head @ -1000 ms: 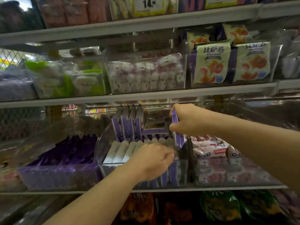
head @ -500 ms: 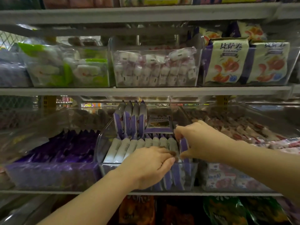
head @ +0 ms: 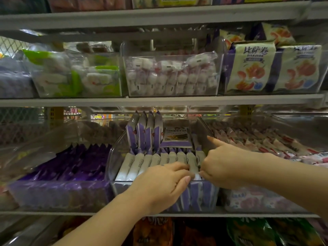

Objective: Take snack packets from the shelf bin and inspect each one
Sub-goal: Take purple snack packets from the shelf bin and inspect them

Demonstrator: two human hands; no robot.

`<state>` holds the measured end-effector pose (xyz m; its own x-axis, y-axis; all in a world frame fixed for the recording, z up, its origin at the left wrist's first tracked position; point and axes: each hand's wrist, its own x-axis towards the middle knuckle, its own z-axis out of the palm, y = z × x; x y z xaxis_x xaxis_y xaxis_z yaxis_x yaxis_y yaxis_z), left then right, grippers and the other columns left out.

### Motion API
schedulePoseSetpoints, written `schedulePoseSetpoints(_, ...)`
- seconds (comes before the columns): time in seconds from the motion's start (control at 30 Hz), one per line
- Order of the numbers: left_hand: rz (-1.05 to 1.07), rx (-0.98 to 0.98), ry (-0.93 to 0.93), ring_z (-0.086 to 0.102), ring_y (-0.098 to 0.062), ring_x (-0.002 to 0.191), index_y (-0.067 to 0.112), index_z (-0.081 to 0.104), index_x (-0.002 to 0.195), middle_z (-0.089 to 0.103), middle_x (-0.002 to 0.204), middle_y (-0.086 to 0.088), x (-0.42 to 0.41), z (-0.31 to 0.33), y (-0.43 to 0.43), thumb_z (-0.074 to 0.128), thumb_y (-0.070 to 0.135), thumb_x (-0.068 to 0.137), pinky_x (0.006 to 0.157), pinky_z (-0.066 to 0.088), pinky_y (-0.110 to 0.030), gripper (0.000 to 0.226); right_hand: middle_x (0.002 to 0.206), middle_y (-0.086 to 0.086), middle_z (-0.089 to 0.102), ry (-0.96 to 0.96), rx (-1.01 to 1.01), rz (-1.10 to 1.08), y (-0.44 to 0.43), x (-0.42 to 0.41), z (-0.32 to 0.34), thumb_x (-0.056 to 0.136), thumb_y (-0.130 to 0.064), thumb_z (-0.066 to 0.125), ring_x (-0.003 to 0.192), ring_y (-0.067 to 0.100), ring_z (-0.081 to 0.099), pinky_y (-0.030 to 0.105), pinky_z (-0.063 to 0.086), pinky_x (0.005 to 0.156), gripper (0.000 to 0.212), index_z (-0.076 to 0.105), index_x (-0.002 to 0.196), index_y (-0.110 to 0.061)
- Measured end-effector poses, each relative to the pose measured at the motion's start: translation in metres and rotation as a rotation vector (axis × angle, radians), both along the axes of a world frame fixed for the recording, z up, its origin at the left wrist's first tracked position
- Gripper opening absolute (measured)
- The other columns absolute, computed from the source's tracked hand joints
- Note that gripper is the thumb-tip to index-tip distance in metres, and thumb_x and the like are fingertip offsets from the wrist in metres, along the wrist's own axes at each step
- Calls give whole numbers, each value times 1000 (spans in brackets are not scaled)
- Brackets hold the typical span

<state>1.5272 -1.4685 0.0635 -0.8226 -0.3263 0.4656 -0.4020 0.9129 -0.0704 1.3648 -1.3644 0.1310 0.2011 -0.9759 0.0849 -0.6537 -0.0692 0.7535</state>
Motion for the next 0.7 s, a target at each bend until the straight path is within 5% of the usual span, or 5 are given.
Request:
schedulePoseSetpoints(0.17, 2, 16, 29, 39, 1, 131, 38, 49, 137, 47, 143, 20, 5, 4, 4, 21, 47, 103, 105, 34, -27, 45, 75, -2, 50, -55, 106, -67, -7, 9, 8, 104, -33, 30, 82, 24, 48, 55, 16, 114, 33, 50, 82, -18)
schedulePoseSetpoints(0.23, 5, 21, 84, 45, 0, 125, 36, 52, 134, 54, 136, 19, 8, 11, 5, 25, 46, 101, 104, 36, -31, 43, 74, -4, 49, -240, 63, -84, -11, 10, 19, 102, -48, 29, 74, 19, 49, 43, 39, 95, 44, 47, 75, -18)
schedulePoseSetpoints(0.37, 161, -165, 336, 51, 3, 114, 38, 56, 127, 58, 126, 22, 35, 28, -10, 48, 35, 96, 104, 33, -25, 32, 83, 1, 64, -468, -168, 9, -29, 0, 34, 95, -50, 44, 75, 24, 60, 32, 46, 65, 39, 67, 92, -19)
schedulePoseSetpoints(0.47, 352, -220, 449, 53, -13, 116, 31, 52, 132, 52, 133, 9, 54, 46, -28, 57, 28, 91, 101, 40, -31, 42, 105, 6, 67, -510, -281, 28, -52, -3, 34, 90, -41, 55, 89, 26, 65, 34, 53, 73, 34, 63, 118, -23)
schedulePoseSetpoints(0.7, 602, -32, 213, 41, -26, 134, 33, 6, 153, 29, 153, -4, 52, 68, -65, 58, 51, 89, 105, 37, -34, 85, 132, 7, 56, -752, -137, -160, -105, -2, 35, 85, -35, 67, 113, 26, 57, 35, 50, 95, 60, 44, 139, -20)
